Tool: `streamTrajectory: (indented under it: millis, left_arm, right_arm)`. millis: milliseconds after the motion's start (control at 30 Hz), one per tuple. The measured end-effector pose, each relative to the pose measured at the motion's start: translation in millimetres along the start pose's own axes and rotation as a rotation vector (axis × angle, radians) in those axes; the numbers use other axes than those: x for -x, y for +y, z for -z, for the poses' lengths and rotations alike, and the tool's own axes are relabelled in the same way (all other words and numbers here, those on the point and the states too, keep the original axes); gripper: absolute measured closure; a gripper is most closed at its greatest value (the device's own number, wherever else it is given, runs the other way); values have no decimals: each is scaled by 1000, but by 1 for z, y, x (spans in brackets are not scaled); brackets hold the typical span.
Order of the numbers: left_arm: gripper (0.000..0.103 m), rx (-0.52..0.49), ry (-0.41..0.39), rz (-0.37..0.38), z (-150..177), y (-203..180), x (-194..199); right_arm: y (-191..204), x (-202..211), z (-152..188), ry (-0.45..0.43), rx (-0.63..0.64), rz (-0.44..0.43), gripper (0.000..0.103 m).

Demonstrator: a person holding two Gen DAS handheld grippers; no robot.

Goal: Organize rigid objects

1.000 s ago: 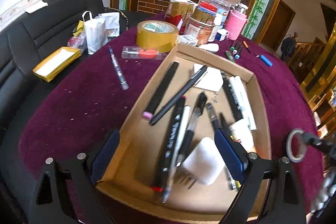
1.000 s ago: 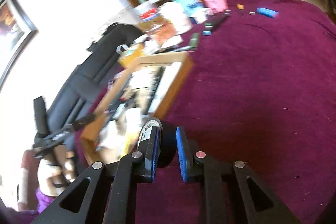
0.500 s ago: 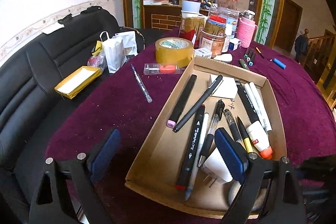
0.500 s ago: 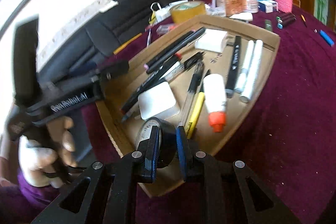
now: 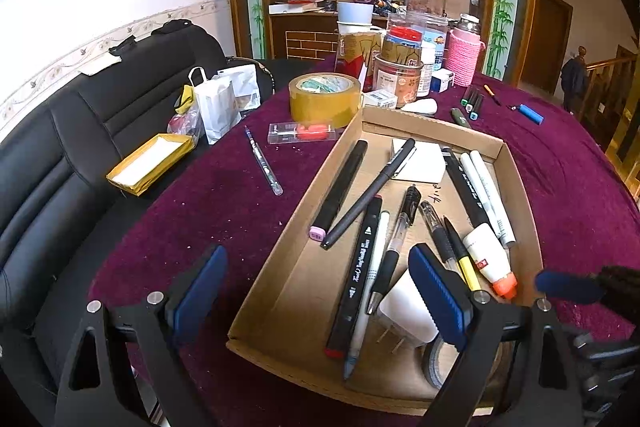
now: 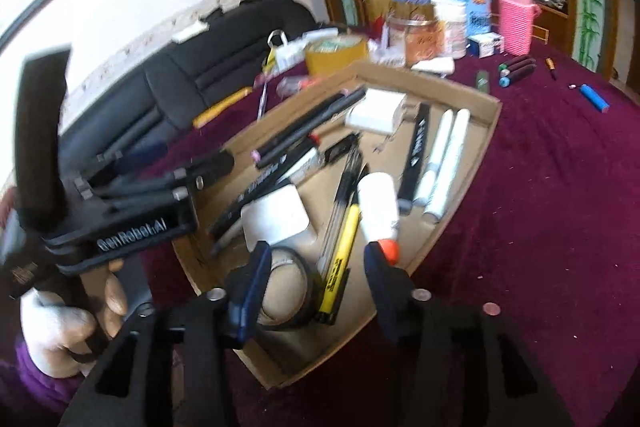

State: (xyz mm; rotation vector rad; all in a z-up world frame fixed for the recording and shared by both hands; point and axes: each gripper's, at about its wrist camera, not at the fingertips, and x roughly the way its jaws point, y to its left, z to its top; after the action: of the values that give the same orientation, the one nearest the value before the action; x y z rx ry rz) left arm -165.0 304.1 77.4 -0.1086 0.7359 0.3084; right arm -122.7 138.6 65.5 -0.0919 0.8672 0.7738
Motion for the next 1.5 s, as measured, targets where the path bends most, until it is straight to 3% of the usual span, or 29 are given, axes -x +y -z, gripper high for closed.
streamTrajectory:
  millis: [200,567,833,933,1033,1100,1167,1233,1300,1367,1500]
  left_arm:
    - [12,-19,-10,3,1,-9,8]
    - [12,-58,-37,1,3,-25,25]
    - [12,-85,-68,-8,3,-38,40]
    - [12,-92,-115,-34,3,-43,51]
    - [0,-88,-225,-147,4,-51,74]
    - [0,-79,-321,-199,5,-57,96]
    - [0,-61,-404,-197,9,-63,118]
    - [0,-24,-427,-160,12,-65,126]
    - [0,-29,-370,-93,7,-71,122]
    - [0,-38,-260,0,1,-76,108]
    - [0,-8,-237,-2,4,-79,104]
  right_arm:
    - [-11,19,4,-54,-57,18,41]
    - [-29,37,16,-81,-115,35,39]
    - [-36,50,23,-114,-136,59,28]
    - [-38,56,25,-133,-133,88,18]
    - [-38,63,27,-160,-132,115,16]
    - [-40,67,28,-172,-133,124,16]
    - [-40,72,30,-196,-135,145,16]
    - [-40,76,31,-219,-134,174,14]
    - [-41,80,33,-239,-137,209,12]
    - [-41,82,35,-245,-136,237,12]
    - [-39,88,38,-265,-109,315,9]
